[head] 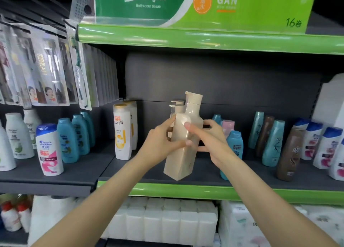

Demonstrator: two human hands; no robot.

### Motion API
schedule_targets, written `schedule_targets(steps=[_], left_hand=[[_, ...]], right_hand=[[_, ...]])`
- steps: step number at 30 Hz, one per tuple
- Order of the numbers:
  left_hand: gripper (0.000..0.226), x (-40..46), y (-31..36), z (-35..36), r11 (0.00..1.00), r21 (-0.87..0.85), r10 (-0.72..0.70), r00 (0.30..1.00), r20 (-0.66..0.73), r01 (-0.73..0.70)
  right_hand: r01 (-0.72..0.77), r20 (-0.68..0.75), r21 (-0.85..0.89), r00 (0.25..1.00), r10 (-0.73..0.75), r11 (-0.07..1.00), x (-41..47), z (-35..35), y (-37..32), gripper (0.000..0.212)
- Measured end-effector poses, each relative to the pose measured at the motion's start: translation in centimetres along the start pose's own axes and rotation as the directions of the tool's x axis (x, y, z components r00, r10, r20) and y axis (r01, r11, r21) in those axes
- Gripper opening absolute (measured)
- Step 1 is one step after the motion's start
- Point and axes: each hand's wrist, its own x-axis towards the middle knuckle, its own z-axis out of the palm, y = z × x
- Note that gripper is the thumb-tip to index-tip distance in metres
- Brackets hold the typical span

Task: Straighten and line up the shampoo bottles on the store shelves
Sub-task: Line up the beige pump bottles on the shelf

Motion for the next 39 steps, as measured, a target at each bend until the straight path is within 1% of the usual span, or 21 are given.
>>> schedule_targets(steps=[1,3,5,7,8,11,13,15,19,22,24,27,32,36,39], left_hand=[[0.066,-0.1,0.1,0.4,0.998,0.059,0.008,0.999,-0.039,-0.005],[0.062,-0.1,0.1,0.6,0.998,0.066,0.010,0.996,-0.093,-0.004],[0.053,-0.1,-0.3,0.3,1.000,0.018,-0.002,0.997,-0.079,0.004],[0.050,-0.2,-0.9,-0.1,0.997,-0.073,-0.032,0.998,-0.046,0.028],[0.050,-0.2,-1.2,-0.3,0.992,-0.123,-0.044,0.999,-0.028,0.041],[0.053,-0.2,-1.6,-0.2,0.972,-0.229,-0.051,0.998,0.049,0.061],[0.054,0.1,-1.8,-0.1,0.967,-0.242,-0.054,0.995,0.087,0.073],[0.056,0.6,-2.1,-0.1,0.973,-0.216,-0.056,0.993,0.102,0.077],[0.058,1.7,-2.9,0.1,0.987,-0.127,-0.083,0.990,0.113,0.097],[0.061,2.3,-4.0,0.3,0.988,-0.050,-0.137,0.983,0.125,0.144],[0.061,2.5,-4.8,0.4,0.987,-0.019,-0.156,0.979,0.130,0.160],[0.061,2.5,-5.6,0.6,0.985,-0.009,-0.172,0.977,0.128,0.175],[0.061,2.7,-6.1,1.0,0.981,0.024,-0.196,0.970,0.143,0.195],[0.062,2.6,-6.8,1.0,0.979,0.004,-0.203,0.969,0.142,0.205],[0.065,2.7,-6.9,1.0,0.967,-0.007,-0.250,0.957,0.146,0.254]], right_hand=[[0.011,-0.037,-0.037,0.999,-0.013,0.999,0.1,0.3,0.0,0.054],[0.008,-0.040,-0.100,0.999,-0.012,0.995,0.1,0.3,-0.2,0.053],[-0.008,0.030,-0.099,0.999,0.011,0.995,0.1,-0.5,-0.5,0.042],[-0.024,0.116,-0.060,0.993,0.030,0.998,0.3,-1.8,-0.4,0.032],[-0.032,0.151,-0.050,0.988,0.039,0.998,0.5,-2.3,-0.3,0.034],[-0.056,0.225,-0.090,0.971,0.075,0.994,0.9,-3.0,-0.1,0.054],[-0.025,0.251,-0.141,0.966,0.060,0.990,1.0,-3.1,0.0,0.049],[0.005,0.221,-0.132,0.975,0.025,0.991,1.2,-3.1,0.2,0.044],[0.039,0.123,-0.118,0.992,-0.024,0.992,1.6,-2.2,1.3,0.044],[0.045,0.112,-0.149,0.993,-0.028,0.988,2.1,-1.6,2.3,0.042],[0.039,0.115,-0.177,0.993,-0.019,0.983,2.3,-1.5,2.8,0.046],[0.023,0.114,-0.195,0.994,-0.001,0.981,2.7,-1.3,3.6,0.050],[0.004,0.113,-0.213,0.993,0.020,0.977,3.3,-1.0,4.6,0.050],[-0.006,0.110,-0.216,0.993,0.030,0.976,3.5,-0.8,5.0,0.052],[-0.006,0.113,-0.236,0.993,0.033,0.972,3.5,-0.9,5.1,0.051]])
